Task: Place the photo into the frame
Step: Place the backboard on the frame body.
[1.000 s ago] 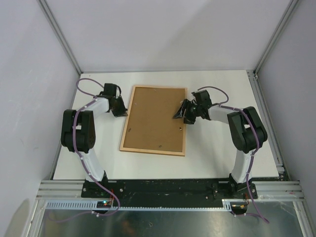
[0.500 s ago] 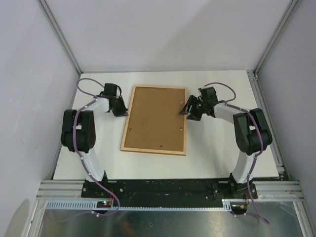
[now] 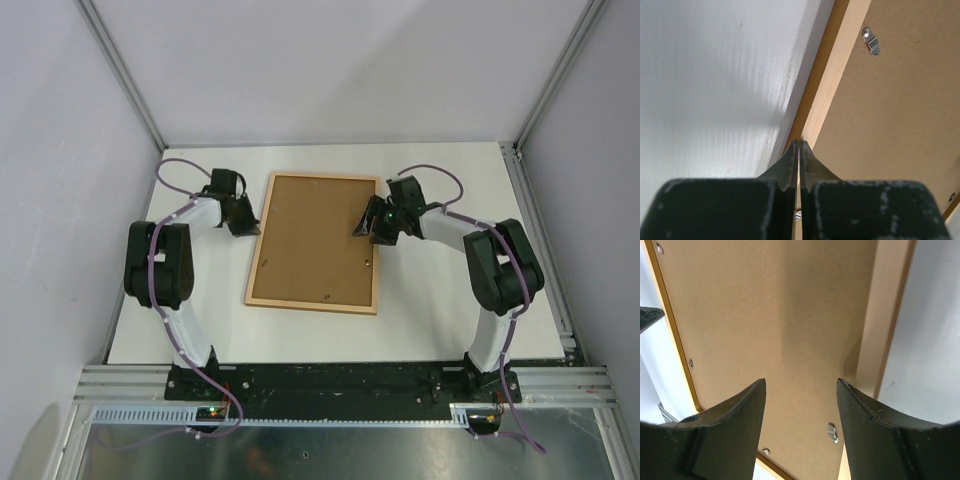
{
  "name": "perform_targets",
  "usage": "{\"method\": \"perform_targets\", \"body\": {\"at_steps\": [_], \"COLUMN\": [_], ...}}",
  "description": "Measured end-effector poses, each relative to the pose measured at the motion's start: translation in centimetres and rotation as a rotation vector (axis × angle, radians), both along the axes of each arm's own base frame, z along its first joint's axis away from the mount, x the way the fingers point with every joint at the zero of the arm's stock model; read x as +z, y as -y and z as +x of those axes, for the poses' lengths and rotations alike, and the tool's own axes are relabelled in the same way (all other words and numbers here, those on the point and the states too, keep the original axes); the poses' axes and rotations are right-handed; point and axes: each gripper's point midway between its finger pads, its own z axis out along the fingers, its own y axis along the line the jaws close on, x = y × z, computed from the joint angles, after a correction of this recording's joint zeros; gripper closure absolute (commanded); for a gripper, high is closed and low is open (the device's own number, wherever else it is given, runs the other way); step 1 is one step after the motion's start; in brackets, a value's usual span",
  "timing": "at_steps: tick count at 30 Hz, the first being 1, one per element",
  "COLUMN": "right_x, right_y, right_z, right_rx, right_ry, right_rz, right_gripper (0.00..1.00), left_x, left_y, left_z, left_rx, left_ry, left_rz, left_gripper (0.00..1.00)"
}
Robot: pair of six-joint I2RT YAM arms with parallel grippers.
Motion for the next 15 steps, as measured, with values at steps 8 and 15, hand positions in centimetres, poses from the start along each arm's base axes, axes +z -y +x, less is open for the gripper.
{"method": "perform_targets", "body": {"at_steps": [8,15], "right_x": [-0.94,-0.80], "right_y": [-1.14,-0.39], "right_z": [-0.72,-0.41], "right_rx": [0.027,0.019], "right_ry": [-0.018,-0.005], "right_rz": [-0.020,-0.065], "right_gripper": [0.38,0.37], "left_x": [0.00,0.06], "left_y": [0.17,0.27], "left_z": [0.04,-0.08], "left_rx": [-0.005,0.002], "left_ry": [0.002,0.011], "left_rz": [-0.007,-0.010], "left_gripper": [1.00,0.96]}}
